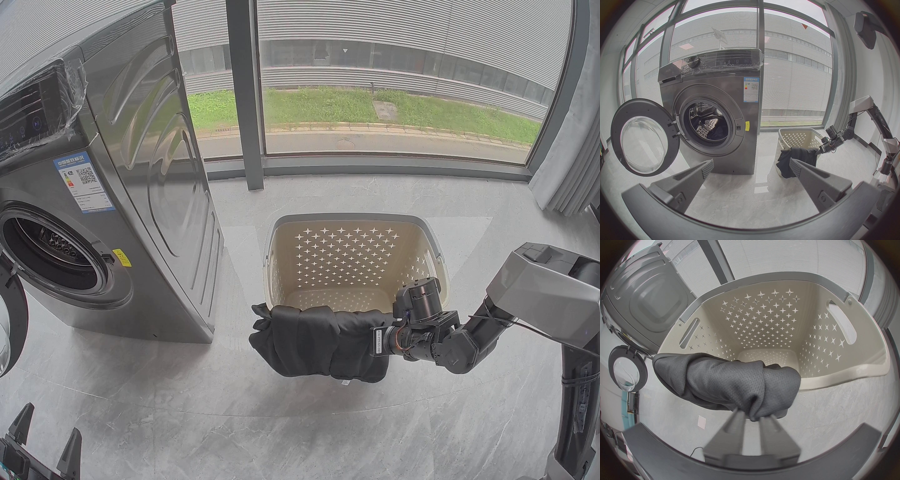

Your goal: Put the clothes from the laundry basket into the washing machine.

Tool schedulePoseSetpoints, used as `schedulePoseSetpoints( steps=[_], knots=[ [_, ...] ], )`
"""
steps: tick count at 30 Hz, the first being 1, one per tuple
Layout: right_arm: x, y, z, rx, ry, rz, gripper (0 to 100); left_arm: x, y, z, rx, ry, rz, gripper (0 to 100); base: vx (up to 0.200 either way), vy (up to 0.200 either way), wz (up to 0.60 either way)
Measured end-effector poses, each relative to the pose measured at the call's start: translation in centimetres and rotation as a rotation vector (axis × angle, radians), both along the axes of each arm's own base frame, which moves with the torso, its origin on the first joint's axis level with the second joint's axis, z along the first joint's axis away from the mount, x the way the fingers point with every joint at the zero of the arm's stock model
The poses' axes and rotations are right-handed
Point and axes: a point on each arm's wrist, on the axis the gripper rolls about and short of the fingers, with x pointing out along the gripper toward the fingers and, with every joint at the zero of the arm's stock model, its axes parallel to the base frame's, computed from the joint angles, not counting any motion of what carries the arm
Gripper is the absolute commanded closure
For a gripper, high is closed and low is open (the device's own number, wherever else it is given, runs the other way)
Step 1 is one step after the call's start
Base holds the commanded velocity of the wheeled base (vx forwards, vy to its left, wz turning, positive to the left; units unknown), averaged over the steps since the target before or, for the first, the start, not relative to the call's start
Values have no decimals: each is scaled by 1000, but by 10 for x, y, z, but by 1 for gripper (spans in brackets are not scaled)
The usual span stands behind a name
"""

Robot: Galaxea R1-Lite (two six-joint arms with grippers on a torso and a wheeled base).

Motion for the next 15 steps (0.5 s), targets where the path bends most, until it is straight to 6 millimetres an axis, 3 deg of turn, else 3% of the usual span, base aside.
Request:
schedulePoseSetpoints(
  steps=[8, 15],
  knots=[
    [-6, -2, 11, 19, -7, -9, 100, 0, 0, 0, -7, 0, 2, 0, 0, 0, 0],
    [-24, -7, 42, 42, -52, 2, 100, 0, 0, 0, -9, 0, 3, 0, 0, 0, 0]
  ],
)
